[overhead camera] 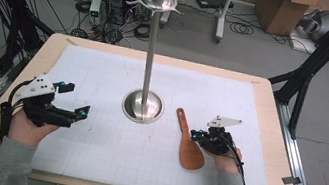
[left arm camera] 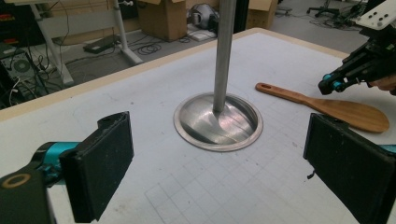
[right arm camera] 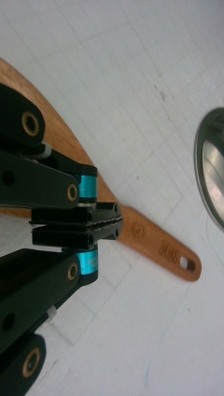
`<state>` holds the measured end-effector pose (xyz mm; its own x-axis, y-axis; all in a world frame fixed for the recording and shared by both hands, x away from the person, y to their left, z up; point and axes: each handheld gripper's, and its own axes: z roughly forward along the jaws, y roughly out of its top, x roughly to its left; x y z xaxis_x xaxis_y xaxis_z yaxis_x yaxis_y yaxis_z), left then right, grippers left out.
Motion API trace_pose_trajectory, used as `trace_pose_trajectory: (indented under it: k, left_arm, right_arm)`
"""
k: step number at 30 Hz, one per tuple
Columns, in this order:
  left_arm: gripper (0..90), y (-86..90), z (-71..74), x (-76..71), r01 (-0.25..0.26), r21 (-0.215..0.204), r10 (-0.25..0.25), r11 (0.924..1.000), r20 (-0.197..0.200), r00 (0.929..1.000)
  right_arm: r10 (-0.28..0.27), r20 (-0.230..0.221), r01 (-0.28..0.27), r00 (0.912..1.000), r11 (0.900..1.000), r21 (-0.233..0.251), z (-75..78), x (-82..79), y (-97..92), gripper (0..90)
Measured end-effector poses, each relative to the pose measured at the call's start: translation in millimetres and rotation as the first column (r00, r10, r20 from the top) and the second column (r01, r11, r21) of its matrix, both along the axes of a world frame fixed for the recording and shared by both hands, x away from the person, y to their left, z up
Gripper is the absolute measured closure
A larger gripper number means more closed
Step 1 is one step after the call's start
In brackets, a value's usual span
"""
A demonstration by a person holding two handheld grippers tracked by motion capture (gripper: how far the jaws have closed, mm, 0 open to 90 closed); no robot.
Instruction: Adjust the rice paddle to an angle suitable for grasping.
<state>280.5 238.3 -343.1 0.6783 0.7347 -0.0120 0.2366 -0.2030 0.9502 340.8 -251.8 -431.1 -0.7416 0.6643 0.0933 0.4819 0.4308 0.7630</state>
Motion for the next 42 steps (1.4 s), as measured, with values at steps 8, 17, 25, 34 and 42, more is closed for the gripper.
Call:
trace_pose_trajectory:
  k: [8, 17, 25, 34, 42]
  left_arm:
    - [9.0, 3.0, -1.0, -3.0, -0.013, 0.004, 0.013, 0.9999, -0.001, 0.9999]
    - [9.0, 8.2, -1.8, -7.3, -0.028, 0.003, 0.028, 0.9996, -0.003, 0.9996]
    - [9.0, 12.4, -3.6, -10.0, -0.042, 0.004, 0.042, 0.9991, -0.01, 0.999]
    - [9.1, 17.2, -4.1, -14.4, -0.055, 0.008, 0.056, 0.9984, -0.011, 0.9984]
    - [9.1, 21.9, -4.5, -18.1, -0.071, 0.009, 0.071, 0.9974, -0.012, 0.9974]
  right_arm:
    - [-0.033, -0.01, 0.033, 0.9994, 0.9993, -0.018, -9.9, 10.9, 1.8, 89.2]
    - [-0.038, 0.002, 0.038, 0.9993, 0.9992, -0.014, -14.3, 16.7, 1.5, 89.2]
    - [-0.015, 0.022, 0.015, 0.9996, 0.9998, -0.013, -17.6, 19.8, 7.5, 89.2]
    - [0.016, 0.018, -0.016, 0.9997, 0.9997, -0.018, -17.0, 22.1, 14.5, 89.2]
    - [0.055, 0.011, -0.054, 0.9984, 0.9983, -0.02, -16.5, 23.8, 22.7, 89.3]
